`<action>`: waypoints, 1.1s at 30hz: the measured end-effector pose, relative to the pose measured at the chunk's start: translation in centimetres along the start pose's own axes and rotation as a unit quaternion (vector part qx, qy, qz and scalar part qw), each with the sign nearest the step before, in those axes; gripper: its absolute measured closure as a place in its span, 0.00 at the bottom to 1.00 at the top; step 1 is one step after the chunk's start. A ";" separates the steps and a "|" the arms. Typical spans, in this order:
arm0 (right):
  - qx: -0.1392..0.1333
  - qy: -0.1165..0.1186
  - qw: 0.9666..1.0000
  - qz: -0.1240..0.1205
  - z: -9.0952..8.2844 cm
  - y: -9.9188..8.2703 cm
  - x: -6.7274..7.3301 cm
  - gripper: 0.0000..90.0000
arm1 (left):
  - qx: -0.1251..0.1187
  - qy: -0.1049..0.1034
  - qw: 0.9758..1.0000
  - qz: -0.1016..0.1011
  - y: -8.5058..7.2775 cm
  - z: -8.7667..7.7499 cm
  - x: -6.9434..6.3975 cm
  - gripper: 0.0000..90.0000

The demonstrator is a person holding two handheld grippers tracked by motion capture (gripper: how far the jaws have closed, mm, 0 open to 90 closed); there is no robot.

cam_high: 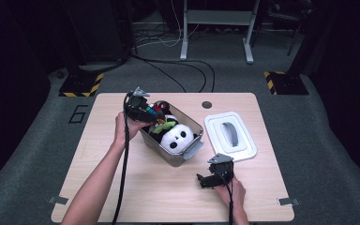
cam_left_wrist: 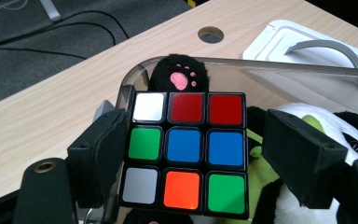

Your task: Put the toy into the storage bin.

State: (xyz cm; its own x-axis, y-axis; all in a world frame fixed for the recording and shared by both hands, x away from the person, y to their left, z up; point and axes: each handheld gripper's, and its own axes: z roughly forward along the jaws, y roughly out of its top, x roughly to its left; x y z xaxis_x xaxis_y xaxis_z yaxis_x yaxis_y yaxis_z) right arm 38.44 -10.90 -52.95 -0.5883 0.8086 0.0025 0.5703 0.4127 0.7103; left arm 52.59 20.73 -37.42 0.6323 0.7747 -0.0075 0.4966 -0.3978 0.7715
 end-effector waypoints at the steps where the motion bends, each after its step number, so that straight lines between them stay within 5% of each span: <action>1: 0.000 0.000 1.000 0.000 0.0 0.0 0.0 0.00 | 0.000 0.000 1.000 0.000 0.0 0.0 0.0 0.25; 9: 0.000 0.000 1.000 0.000 0.0 0.0 0.0 0.00 | -0.010 0.009 1.000 0.009 0.3 -1.0 -0.5 0.28; 13: 0.000 0.000 1.000 0.000 0.0 0.0 0.0 0.00 | 0.007 0.010 1.000 0.016 0.3 -0.8 -0.6 0.39; 17: 0.000 0.000 1.000 0.000 0.0 0.0 0.0 0.00 | 0.011 0.037 0.999 0.018 -0.1 -0.3 -0.6 0.47; 18: 0.000 0.000 1.000 0.000 0.0 0.0 0.0 0.00 | 0.020 0.055 0.998 0.033 -0.1 -0.2 -0.7 0.50; 21: 0.000 0.000 1.000 0.000 0.0 0.0 0.0 0.00 | 0.027 0.065 0.997 0.041 -0.1 0.0 -0.9 0.53; 33: 0.000 0.000 1.000 0.000 0.0 0.0 0.0 0.00 | 0.042 0.065 0.995 0.056 -0.5 1.1 -1.4 0.53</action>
State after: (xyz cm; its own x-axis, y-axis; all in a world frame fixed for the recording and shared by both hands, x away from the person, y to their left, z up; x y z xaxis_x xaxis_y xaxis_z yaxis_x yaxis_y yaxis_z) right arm 38.44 -10.90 -52.95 -0.5886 0.8084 0.0017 0.5697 0.4134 0.7103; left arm 52.09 19.31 -38.54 0.6072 0.7778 0.1626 0.4785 -0.5213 0.7066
